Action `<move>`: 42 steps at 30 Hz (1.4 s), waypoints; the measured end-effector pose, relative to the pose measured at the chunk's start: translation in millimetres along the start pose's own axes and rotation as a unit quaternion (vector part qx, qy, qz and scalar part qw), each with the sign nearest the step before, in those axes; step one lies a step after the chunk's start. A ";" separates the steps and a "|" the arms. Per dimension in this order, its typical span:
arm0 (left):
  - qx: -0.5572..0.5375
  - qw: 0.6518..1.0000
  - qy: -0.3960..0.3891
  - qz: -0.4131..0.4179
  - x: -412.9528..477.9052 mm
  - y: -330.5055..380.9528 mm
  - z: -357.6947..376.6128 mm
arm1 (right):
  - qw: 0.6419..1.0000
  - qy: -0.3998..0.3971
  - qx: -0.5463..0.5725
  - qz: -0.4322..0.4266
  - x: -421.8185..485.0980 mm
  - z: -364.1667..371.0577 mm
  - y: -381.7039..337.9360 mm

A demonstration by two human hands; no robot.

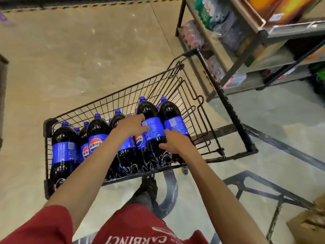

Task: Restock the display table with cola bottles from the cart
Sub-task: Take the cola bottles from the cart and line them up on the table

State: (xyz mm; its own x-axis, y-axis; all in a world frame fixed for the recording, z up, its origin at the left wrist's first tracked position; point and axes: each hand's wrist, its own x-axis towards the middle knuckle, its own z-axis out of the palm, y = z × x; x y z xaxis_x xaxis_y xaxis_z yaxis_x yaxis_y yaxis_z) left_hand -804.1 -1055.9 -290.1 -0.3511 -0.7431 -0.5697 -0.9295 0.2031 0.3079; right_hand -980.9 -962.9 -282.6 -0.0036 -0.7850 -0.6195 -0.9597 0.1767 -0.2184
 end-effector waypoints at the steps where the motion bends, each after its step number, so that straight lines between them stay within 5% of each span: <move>1: -0.035 0.999 0.001 -0.006 9.3 0.1 1.8 | 1.000 0.000 0.012 0.001 5.7 -0.2 0.5; 8: -0.239 0.964 0.067 -0.096 55.2 -9.2 19.4 | 0.998 -0.013 0.055 0.016 30.1 15.7 -7.3; 18: -0.480 0.855 0.077 -0.179 85.3 3.9 41.1 | 0.993 -0.012 0.109 0.045 51.8 21.9 -6.4; 29: -0.541 0.792 0.166 -0.229 83.1 16.2 49.7 | 0.993 0.013 0.114 0.010 51.2 31.6 -0.4; 42: -0.621 0.734 0.239 -0.140 41.0 2.3 62.5 | 0.922 -0.122 0.367 0.000 68.5 51.0 22.6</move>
State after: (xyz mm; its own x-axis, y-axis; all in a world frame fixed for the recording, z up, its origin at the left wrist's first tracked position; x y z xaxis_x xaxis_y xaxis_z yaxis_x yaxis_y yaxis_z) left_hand -827.8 -1046.0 -360.4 0.1890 -0.8436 -0.5026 -0.0344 -0.5172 0.8552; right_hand -988.5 -982.4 -368.4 0.1454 -0.6434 -0.7516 -0.5116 0.6013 -0.6137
